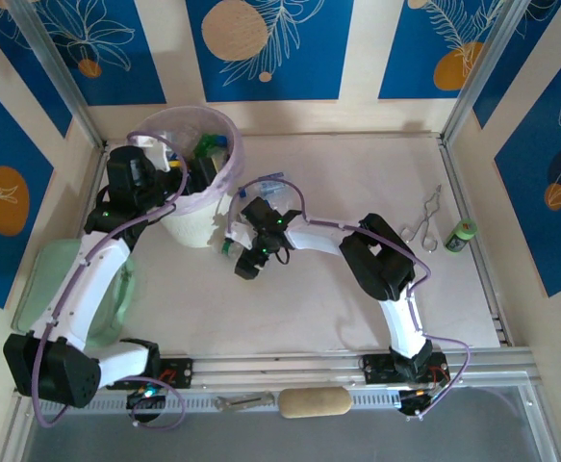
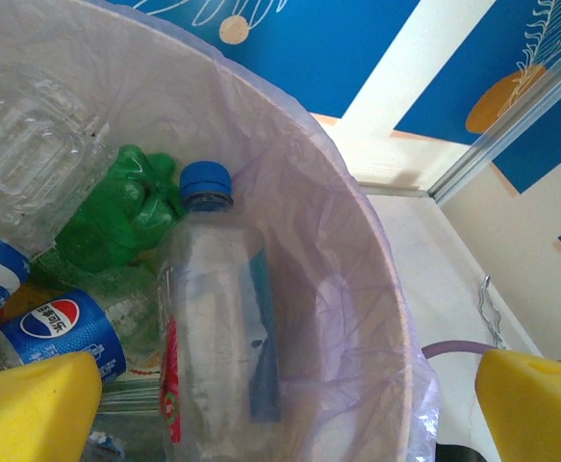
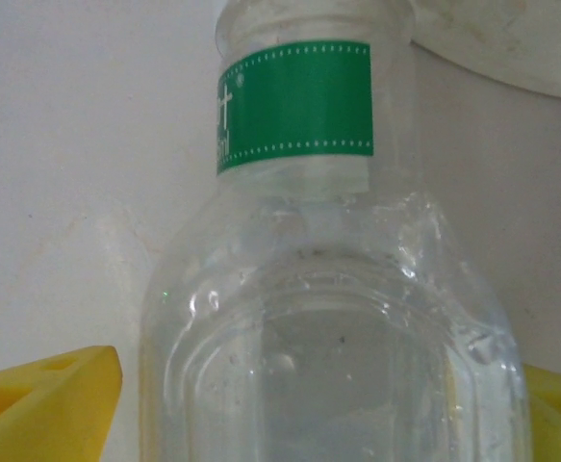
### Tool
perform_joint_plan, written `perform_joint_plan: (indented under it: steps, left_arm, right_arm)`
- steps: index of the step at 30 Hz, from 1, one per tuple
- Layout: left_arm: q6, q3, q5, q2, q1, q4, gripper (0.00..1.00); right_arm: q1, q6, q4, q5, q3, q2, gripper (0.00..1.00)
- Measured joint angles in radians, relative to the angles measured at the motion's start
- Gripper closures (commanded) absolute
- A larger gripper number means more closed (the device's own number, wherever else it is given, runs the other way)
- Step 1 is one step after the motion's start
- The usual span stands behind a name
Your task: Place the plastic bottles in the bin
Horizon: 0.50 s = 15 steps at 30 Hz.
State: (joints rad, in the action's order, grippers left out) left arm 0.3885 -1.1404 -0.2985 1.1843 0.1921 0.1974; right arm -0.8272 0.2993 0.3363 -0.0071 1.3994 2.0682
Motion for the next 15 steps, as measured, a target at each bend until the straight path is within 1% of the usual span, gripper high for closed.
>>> perform_joint_plan:
  steps: [2, 5, 6, 10, 15]
  left_arm:
    - [0.000, 0.004, 0.000, -0.008, -0.002, 0.001, 0.00]
    - [0.005, 0.004, -0.001, -0.015, -0.002, -0.001, 0.00]
    - [0.007, 0.004, -0.002, -0.016, -0.002, -0.003, 0.00]
    - [0.023, 0.006, -0.011, -0.016, -0.003, -0.011, 0.00]
    - [0.053, 0.008, -0.043, -0.016, -0.005, -0.040, 0.00]
  right_arm:
    - [0.000, 0.008, -0.014, 0.000, -0.023, -0.008, 0.27]
    - [0.003, 0.011, -0.029, -0.008, -0.053, -0.025, 0.43]
    - [0.005, 0.005, -0.035, -0.011, -0.063, -0.033, 0.47]
    - [0.014, -0.021, -0.058, -0.034, -0.117, -0.090, 0.53]
    - [0.041, -0.084, -0.103, -0.066, -0.215, -0.232, 0.52]
